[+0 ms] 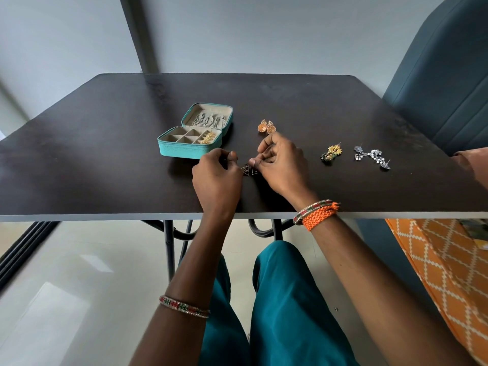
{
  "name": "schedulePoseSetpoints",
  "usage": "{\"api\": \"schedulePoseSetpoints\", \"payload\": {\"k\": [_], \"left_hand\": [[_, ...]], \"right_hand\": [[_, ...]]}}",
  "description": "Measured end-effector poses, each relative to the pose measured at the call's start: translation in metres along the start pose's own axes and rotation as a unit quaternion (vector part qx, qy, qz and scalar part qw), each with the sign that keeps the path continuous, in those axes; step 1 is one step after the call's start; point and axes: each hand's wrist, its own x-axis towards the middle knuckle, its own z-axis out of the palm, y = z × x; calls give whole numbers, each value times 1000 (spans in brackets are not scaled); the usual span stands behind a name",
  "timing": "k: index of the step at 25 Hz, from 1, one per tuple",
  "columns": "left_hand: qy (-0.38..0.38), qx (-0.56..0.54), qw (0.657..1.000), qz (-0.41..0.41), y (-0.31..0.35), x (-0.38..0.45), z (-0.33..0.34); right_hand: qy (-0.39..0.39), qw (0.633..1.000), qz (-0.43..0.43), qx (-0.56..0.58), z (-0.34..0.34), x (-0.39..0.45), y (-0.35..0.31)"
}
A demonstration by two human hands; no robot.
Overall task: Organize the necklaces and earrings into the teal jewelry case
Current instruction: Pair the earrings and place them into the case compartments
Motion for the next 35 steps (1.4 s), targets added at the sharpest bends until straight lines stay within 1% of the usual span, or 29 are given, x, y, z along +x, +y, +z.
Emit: {"api": "schedulePoseSetpoints", "payload": {"k": [3,8,12,14,17,26,28,32,33,35], "left_hand": [[5,-14,1000,9,-2,0,-1],[14,6,1000,6,0,-3,0],[-4,23,1000,14,1,-3,0],[-20,32,999,14,0,-3,1],[-20,33,999,12,-1,-2,-1],[-14,20,999,22,-2,-3,-1],[-14,-6,999,29,-1,-4,-1],[-51,-94,991,76,8,-8,-3],[-61,-114,987,91,13,-12,-3],[-87,-153,976,130,30,-21,3]], "right_hand": [[6,1000,8,4,1,0,-1],[-4,1000,6,-2,-1,-1,-3],[-4,1000,7,7,-2,-1,-3],[-8,999,21,33,-3,-1,-1],[3,994,48,97,-6,-2,4],[28,988,60,141,-11,-8,7],[28,984,67,161,-15,-12,9],[-6,968,93,234,-40,-20,13],[2,966,98,239,-50,-20,16],[57,967,95,231,-78,-18,27]]}}
